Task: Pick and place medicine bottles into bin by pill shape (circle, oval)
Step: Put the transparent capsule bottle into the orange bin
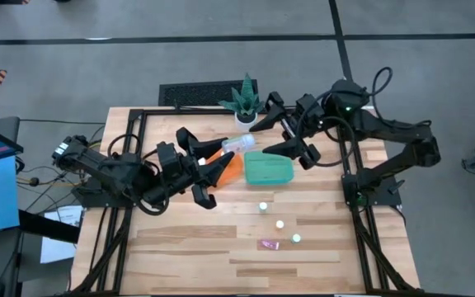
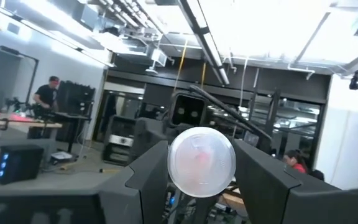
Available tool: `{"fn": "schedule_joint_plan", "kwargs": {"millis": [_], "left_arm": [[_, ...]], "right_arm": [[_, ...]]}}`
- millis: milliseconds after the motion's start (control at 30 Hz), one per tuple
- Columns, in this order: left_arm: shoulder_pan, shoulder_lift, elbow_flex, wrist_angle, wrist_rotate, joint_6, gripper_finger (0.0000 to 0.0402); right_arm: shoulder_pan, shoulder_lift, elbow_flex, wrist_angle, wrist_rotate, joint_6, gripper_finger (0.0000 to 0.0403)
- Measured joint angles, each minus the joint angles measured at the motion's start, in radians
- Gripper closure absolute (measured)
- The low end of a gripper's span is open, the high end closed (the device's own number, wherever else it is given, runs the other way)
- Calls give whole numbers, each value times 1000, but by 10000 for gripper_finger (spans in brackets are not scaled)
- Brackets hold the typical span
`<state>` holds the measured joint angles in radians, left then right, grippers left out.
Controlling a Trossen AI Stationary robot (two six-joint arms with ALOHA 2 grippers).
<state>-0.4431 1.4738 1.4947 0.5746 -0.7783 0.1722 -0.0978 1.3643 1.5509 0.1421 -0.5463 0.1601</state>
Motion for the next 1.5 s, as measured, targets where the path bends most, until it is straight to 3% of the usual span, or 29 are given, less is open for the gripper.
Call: {"fn": "schedule_joint_plan", "kwargs": {"millis": [300, 1133, 1267, 1500], "left_arm": [[2, 0, 0, -11, 27, 0, 242], [40, 0, 0, -47, 67, -62, 242], [40, 0, 0, -47, 67, -71, 242], [40, 0, 0, -47, 58, -71, 242]], "right_arm": [[1, 54, 1, 106, -1, 43, 132], [6, 63, 0, 124, -40, 79, 138], [6, 63, 0, 124, -40, 79, 169], [5, 62, 0, 126, -44, 77, 269]]}}
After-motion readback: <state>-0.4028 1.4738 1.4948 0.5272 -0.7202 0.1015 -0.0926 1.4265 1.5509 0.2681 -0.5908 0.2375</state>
